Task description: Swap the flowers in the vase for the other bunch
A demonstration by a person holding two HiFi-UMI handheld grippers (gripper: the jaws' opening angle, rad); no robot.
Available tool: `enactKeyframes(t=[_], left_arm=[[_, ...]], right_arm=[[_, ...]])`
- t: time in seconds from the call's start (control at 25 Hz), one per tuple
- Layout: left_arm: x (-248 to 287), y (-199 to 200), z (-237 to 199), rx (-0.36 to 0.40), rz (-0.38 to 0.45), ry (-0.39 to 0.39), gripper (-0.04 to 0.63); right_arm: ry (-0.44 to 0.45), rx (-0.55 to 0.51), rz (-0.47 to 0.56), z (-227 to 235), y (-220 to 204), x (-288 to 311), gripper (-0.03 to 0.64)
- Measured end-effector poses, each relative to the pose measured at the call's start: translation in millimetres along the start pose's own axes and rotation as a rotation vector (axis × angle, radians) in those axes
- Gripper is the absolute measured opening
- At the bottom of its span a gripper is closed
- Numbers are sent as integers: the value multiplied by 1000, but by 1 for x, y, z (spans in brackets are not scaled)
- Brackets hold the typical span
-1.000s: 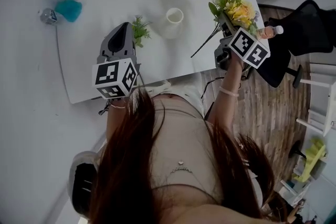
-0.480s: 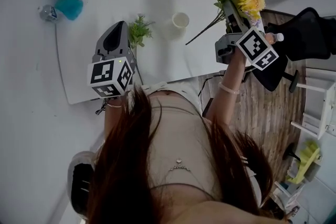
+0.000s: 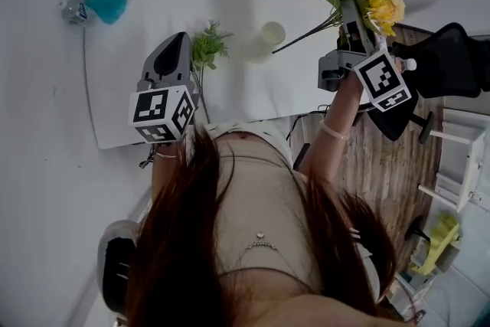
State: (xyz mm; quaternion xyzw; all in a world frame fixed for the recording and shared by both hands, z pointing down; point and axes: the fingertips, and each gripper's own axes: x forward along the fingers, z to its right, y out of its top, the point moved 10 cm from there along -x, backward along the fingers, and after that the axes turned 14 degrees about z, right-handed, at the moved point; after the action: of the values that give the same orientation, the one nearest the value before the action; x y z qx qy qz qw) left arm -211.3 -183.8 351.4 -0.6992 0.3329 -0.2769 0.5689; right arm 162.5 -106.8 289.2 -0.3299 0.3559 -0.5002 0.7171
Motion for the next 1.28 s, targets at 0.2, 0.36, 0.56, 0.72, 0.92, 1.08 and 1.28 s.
enactKeyframes(t=[0.2, 0.36, 0.56, 0.72, 0.92, 1.08, 1.28], left_arm=[[-4, 0, -7, 1, -3, 14, 3], [-5, -3, -10, 3, -13, 26, 3], [-4, -5, -7, 11, -16, 18, 3], [-3, -4, -4, 21, -13, 5, 3], [-1, -5, -3, 26, -25, 1, 3], [0, -5, -3, 25, -31, -3, 3], [0, -6, -4, 27, -37, 1, 3]], right_arm=[[25, 0, 88, -8, 1, 3, 179], [33, -33, 151, -13, 3, 2, 179], [39, -70, 206, -15, 4, -2, 179], [56, -102, 216, -16, 3, -3, 179], [65, -170, 240, -16, -1, -5, 179], [72, -248, 256, -19, -7, -8, 179], [107, -322, 266, -26, -18, -9, 179]])
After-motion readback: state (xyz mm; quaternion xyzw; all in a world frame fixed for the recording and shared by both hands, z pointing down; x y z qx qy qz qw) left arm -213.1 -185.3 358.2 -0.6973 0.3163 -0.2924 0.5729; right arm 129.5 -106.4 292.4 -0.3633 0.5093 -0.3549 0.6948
